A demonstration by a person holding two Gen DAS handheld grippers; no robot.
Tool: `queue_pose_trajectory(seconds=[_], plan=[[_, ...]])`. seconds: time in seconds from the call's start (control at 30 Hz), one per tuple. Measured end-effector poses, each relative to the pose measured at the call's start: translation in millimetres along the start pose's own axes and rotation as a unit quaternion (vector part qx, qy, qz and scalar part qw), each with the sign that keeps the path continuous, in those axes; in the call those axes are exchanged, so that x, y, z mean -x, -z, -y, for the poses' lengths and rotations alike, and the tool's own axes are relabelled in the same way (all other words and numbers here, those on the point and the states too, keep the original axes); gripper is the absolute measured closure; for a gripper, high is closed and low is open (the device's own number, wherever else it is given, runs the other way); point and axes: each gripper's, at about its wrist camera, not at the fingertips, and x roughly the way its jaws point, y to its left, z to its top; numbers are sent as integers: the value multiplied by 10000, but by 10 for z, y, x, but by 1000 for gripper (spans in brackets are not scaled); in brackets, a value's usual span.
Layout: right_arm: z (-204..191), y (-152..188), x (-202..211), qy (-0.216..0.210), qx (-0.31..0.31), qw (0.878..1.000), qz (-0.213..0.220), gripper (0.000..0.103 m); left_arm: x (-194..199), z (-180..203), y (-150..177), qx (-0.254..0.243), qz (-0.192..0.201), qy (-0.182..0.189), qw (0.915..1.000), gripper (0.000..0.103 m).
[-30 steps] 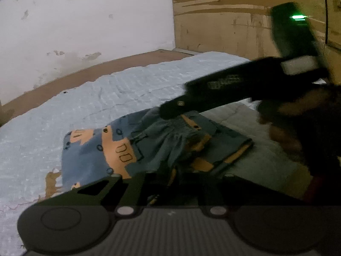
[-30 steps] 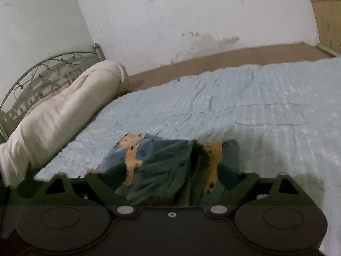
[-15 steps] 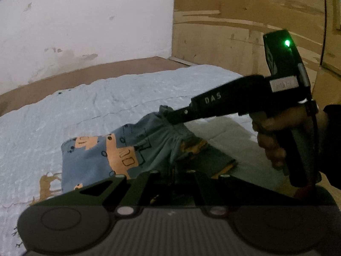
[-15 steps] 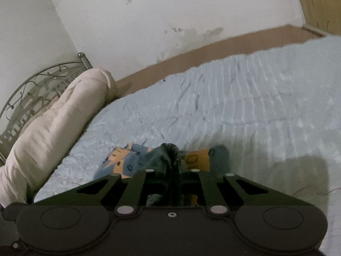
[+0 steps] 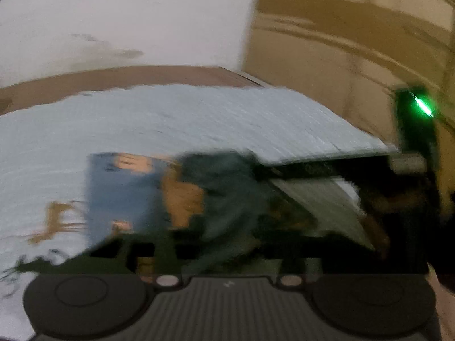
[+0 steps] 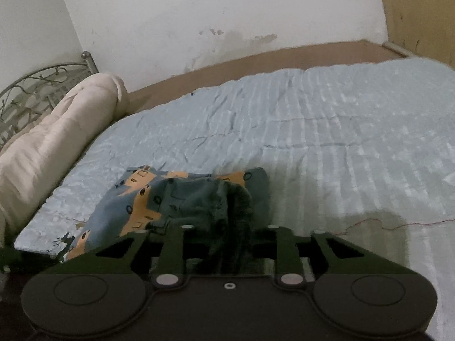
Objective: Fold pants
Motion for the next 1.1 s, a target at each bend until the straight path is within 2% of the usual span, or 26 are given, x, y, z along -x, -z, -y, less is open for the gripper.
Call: queue_pose_trajectory(seconds=[0.07, 0.13, 0.2, 0.23, 0.33, 0.4, 0.57, 0.67, 0.8, 0.87, 1.0, 1.1], plan=[[-112, 15, 60, 221, 145, 9996, 141, 24, 84, -130, -39, 387, 195, -483, 9979, 18], [-230, -3, 50, 431, 236, 9986, 194, 10, 114, -239, -54, 667, 326, -993, 9923, 8], [-365, 5, 18, 656, 415, 9968, 180, 1, 83, -363, -50, 875, 250, -1548, 9837, 6], [-432, 17, -13, 830, 528, 9951, 133, 1, 42, -432, -37, 944, 112, -1715, 9806, 6], [-560, 85, -154, 1472, 919, 9845, -242, 1, -58, -611, 59, 1087, -228, -1862, 9762, 6], [-538, 169, -150, 1701, 1041, 9795, -278, 1, -76, -670, 141, 1064, -405, -1936, 9745, 6], [-252, 394, -6, 1421, 428, 9887, -192, 1, 22, -746, 289, 1203, -351, -1746, 9766, 2], [-209, 487, 70, 1293, 147, 9915, 41, 1, 77, -764, 302, 1248, -349, -1719, 9766, 1], [-342, 431, 188, 1345, 329, 9894, 439, 1, 89, -824, 211, 1299, -289, -1669, 9769, 1], [-391, 347, 182, 1228, 471, 9896, 583, 1, 20, -831, 99, 1241, -227, -1624, 9786, 1], [-458, 129, -48, 1073, 738, 9901, 521, 1, -141, -788, -85, 990, -139, -1727, 9799, 1], [-443, -31, -303, 1130, 884, 9889, 387, 1, -383, -868, -231, 899, -398, -1777, 9792, 1]])
